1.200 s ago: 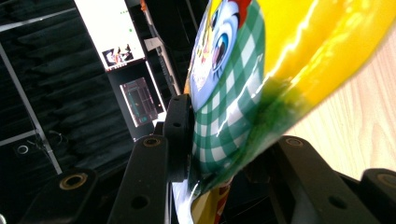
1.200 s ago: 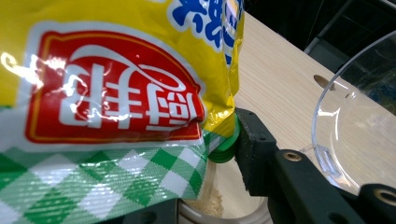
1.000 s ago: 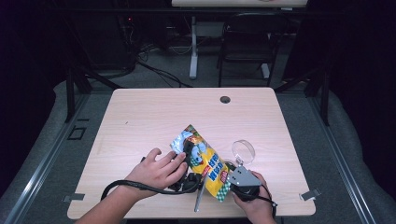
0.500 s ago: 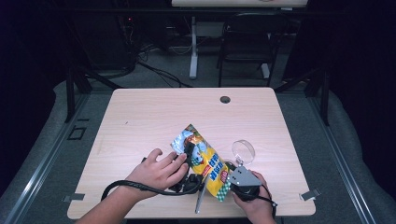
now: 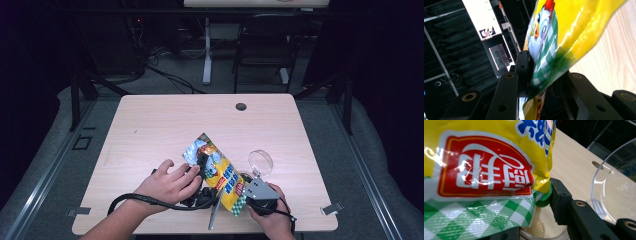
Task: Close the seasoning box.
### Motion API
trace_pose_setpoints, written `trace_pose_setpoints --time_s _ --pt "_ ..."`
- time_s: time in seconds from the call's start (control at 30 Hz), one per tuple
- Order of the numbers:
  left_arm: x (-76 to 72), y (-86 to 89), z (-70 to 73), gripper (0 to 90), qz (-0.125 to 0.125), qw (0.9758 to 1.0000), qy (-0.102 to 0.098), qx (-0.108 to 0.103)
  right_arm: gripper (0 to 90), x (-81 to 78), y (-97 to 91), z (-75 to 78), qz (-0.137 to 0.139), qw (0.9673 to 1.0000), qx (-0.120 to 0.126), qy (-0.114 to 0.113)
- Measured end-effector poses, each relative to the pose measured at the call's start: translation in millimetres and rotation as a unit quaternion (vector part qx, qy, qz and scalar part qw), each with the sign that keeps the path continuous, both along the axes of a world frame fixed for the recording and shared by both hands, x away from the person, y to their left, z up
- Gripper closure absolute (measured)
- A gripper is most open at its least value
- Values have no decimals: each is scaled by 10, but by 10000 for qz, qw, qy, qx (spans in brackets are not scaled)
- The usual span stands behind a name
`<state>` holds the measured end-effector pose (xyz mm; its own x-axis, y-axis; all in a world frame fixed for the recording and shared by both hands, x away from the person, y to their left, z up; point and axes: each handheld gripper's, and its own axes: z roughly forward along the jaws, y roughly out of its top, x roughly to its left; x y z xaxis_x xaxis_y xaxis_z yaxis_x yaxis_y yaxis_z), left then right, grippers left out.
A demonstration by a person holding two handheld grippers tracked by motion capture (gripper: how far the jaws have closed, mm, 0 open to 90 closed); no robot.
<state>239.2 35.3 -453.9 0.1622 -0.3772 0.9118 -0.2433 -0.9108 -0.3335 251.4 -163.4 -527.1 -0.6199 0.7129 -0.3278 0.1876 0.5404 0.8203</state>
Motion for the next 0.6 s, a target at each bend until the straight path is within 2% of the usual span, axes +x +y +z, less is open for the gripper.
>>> trace_pose_setpoints --time_s 0.33,0.37,0.6 --pt "-11 5 1 740 -26 9999 -12 108 709 0 1 1 -3 10000 0 -22" --pt "-11 5 1 741 10 9999 56 113 709 -1 3 1 -5 10000 -7 -8" --pt "-17 5 0 750 -15 9999 -1 160 709 2 4 -1 3 10000 3 -15"
